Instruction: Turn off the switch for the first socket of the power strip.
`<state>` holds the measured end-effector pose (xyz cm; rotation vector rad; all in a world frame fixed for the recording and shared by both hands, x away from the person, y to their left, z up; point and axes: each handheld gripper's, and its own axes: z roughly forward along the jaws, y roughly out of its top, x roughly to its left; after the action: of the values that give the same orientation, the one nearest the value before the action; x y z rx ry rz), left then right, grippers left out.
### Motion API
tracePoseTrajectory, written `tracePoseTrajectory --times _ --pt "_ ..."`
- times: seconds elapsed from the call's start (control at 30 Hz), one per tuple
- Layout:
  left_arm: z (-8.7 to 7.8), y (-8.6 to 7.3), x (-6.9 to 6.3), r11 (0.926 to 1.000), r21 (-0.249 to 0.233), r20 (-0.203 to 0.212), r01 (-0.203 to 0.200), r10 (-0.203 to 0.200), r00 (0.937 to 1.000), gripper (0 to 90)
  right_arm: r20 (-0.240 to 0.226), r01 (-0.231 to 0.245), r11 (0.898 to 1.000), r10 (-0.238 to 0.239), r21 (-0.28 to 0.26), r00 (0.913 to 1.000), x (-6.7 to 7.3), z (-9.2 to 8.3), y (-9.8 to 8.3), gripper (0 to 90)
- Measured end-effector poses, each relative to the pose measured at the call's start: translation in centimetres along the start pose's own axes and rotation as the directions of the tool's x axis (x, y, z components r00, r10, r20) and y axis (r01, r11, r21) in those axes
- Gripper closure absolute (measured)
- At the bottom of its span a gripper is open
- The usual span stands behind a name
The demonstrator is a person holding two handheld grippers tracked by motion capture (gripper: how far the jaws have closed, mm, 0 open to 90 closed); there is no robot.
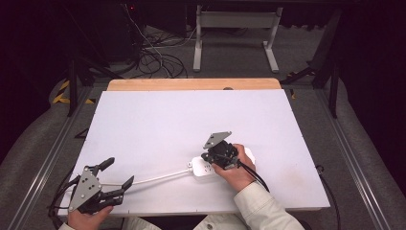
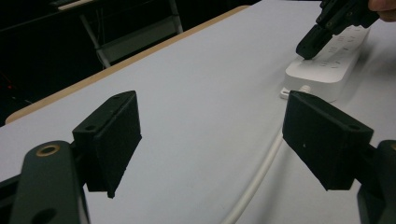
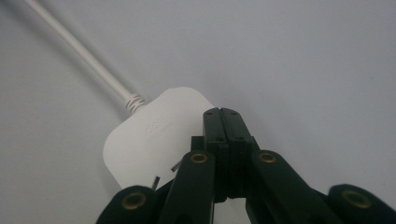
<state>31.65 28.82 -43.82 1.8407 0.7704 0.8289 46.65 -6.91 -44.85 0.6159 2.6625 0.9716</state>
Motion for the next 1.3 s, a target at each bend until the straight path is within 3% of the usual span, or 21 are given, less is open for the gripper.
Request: tracePoseTrajectory --times 1.03,1.3 --pt "0.09 0.00 0.02 1.0000 0.002 0.000 -0.006 0.006 1.0000 20.0 0.029 0.002 1.000 -0.001 -0.021 0.9996 0.38 0.28 -0.53 90.0" --pt "0.09 0.01 -0.03 1.0000 0.003 0.001 -0.008 0.008 1.0000 20.0 0.057 0.013 1.000 -0.012 -0.022 0.9983 0.81 0.42 -0.66 90.0"
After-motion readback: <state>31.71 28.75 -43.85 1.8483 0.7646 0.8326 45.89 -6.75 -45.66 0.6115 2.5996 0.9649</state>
